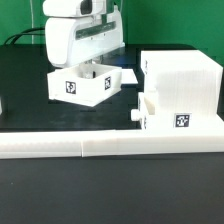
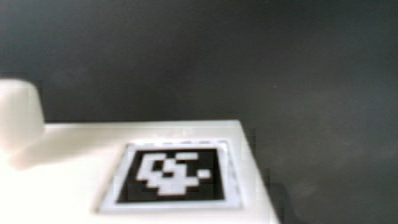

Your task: Assemble drawer

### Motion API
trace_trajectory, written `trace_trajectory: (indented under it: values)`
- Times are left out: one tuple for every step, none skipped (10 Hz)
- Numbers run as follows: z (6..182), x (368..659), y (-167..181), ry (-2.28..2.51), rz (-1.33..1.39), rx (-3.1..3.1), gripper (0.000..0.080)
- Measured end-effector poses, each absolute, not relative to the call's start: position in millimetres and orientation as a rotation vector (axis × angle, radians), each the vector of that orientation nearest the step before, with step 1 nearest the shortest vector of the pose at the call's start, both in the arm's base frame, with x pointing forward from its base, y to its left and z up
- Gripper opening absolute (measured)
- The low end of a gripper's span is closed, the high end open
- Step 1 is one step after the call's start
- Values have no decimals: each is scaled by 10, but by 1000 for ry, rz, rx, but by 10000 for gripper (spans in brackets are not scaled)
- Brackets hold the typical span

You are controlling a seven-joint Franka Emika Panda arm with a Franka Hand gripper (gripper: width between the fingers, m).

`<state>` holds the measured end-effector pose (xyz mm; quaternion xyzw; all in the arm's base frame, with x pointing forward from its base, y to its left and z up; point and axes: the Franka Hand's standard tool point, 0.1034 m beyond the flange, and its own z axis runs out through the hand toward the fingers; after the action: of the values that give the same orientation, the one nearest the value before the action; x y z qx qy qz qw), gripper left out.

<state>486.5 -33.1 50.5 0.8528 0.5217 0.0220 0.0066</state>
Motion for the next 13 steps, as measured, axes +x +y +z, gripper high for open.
trace_trajectory:
  values:
    - [502,4863,-339,1716,67,2613,42]
    - [500,4874,-342,1829,61,2527,42]
    - [541,4953,-315,1953,49,2415,42]
    - [579,5026,-289,2016,53,2345,42]
    - [570,5016,-296,2021,51,2342,42]
    - [564,5010,-304,2015,49,2348,42]
    - [568,5030,-300,2017,50,2345,42]
    - [591,5095,-279,2020,53,2338,42]
    - [655,5209,-239,2025,50,2334,42]
    - [692,5303,-212,2018,52,2337,42]
    - [711,5356,-192,2012,42,2347,42]
    - [729,5403,-166,2013,49,2342,42]
    - [717,5386,-172,2013,45,2345,42]
